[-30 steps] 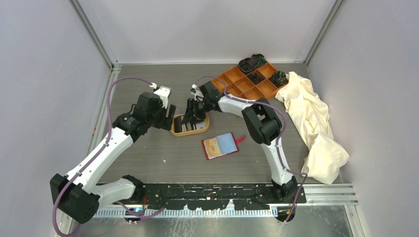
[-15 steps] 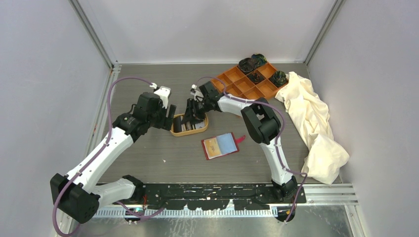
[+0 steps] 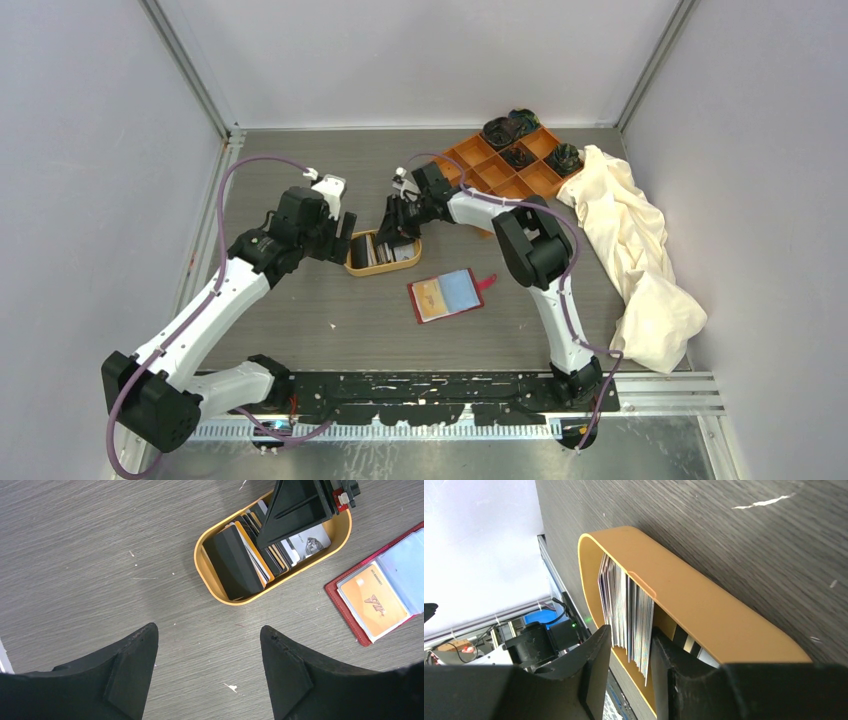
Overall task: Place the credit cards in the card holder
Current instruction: Pick up the credit card from the storage box.
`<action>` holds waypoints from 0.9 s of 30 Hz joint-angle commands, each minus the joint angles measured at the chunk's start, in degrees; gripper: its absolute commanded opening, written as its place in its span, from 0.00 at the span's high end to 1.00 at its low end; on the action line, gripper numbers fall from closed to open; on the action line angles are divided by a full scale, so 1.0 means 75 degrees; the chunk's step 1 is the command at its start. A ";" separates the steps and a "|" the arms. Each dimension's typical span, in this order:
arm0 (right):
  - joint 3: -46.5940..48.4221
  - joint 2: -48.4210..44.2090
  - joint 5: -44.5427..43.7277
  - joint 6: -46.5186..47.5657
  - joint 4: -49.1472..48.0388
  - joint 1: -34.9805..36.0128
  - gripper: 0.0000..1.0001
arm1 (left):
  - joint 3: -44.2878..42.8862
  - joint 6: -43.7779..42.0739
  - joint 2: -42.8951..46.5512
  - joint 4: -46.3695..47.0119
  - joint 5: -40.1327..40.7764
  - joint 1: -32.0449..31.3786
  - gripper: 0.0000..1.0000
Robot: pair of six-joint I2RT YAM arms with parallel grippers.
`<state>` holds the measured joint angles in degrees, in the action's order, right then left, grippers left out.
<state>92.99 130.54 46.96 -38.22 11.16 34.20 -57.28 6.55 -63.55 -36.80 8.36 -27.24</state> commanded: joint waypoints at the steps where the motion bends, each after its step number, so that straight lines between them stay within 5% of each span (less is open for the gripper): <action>1: 0.0052 -0.0481 0.0169 0.0050 -0.0189 -0.0049 0.62 | -0.0015 -0.0158 0.0017 0.0106 0.0034 0.0069 0.25; 13: 0.0011 -0.0623 -0.0206 0.0321 0.0169 -0.0272 0.71 | 0.0004 -0.0158 -0.0018 0.0106 0.0009 0.0070 0.25; 27: -0.0012 -0.0876 -0.0680 0.0898 0.0703 -0.0385 0.97 | -0.0002 -0.0173 -0.0024 0.0110 0.0002 0.0082 0.26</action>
<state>92.75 129.86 43.29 -34.24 15.79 31.73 -57.06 5.85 -64.18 -36.91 8.34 -26.98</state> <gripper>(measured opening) 0.062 0.746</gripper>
